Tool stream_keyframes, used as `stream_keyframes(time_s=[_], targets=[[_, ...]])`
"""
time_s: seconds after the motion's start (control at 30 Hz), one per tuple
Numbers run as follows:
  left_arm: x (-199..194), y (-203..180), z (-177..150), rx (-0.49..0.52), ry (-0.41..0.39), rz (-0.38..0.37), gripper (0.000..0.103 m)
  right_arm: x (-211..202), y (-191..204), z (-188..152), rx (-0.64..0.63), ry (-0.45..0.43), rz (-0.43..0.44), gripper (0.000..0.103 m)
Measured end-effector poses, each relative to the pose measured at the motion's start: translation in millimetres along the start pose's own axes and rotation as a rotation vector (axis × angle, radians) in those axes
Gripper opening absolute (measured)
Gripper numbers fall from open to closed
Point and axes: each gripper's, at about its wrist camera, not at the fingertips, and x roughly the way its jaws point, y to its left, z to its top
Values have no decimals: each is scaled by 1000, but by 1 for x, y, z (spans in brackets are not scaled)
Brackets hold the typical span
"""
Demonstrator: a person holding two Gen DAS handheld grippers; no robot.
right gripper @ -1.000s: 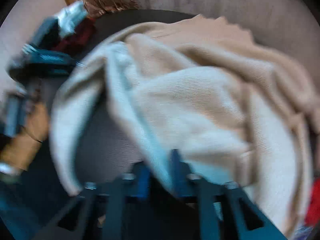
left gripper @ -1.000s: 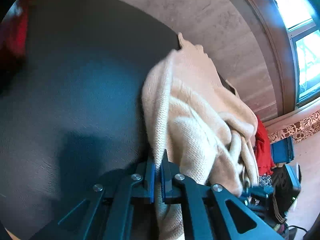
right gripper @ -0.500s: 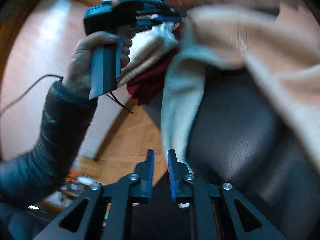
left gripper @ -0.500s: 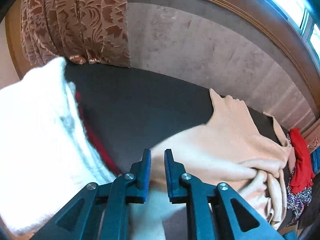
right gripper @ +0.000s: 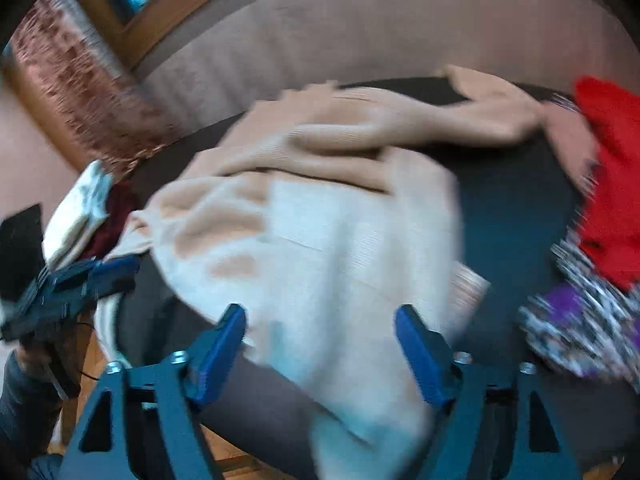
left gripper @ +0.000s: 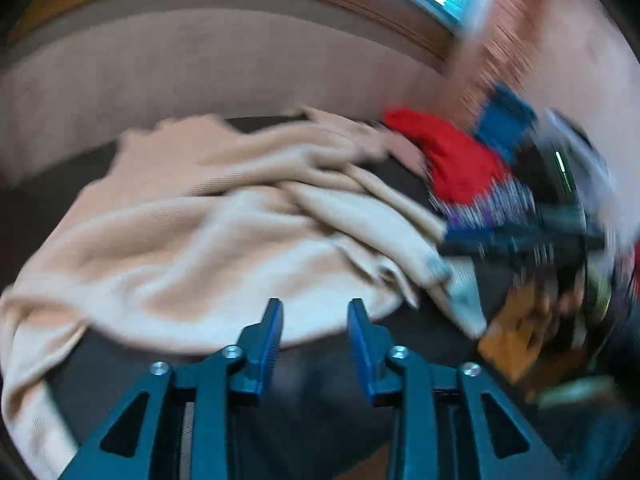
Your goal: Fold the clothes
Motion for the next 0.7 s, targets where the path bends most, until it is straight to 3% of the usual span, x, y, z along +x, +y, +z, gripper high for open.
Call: stream_keyframes(time_s=[0.1,0.2,0.3,0.37,0.4,0.43,0.47,0.5,0.57,0.7], targets=[[14,-35,-4,170,10,1,40,-1,-22,-13,78,7,-6,81],[35,-39,-4,212,55,-16,45,8,-37,-27,94,32,-28,81],[57,-39,-6,252,115,0,50,7,-29,-37,8,11,-66,79],[65,-36,-8,275,124,25,51,10,-25,-41,-36,5,-110,72],[68,-35,-9,286,128,37,51,8,-26,-41,-42,4,-116,59],[70,-36,-7,289,124,40,51,4,-29,-40,-35,3,-114,38],[72,-36,-6,290,120,43,50,3,-33,-36,-13,3,-99,24],[75,-35,-2,271,118,51,36,1,-37,-33,11,2,-86,8],[73,-27,3,229,122,58,6,-4,-47,-24,64,-24,-72,6],[50,-5,4,131,98,-20,6,-29,-66,-4,185,-128,19,6]])
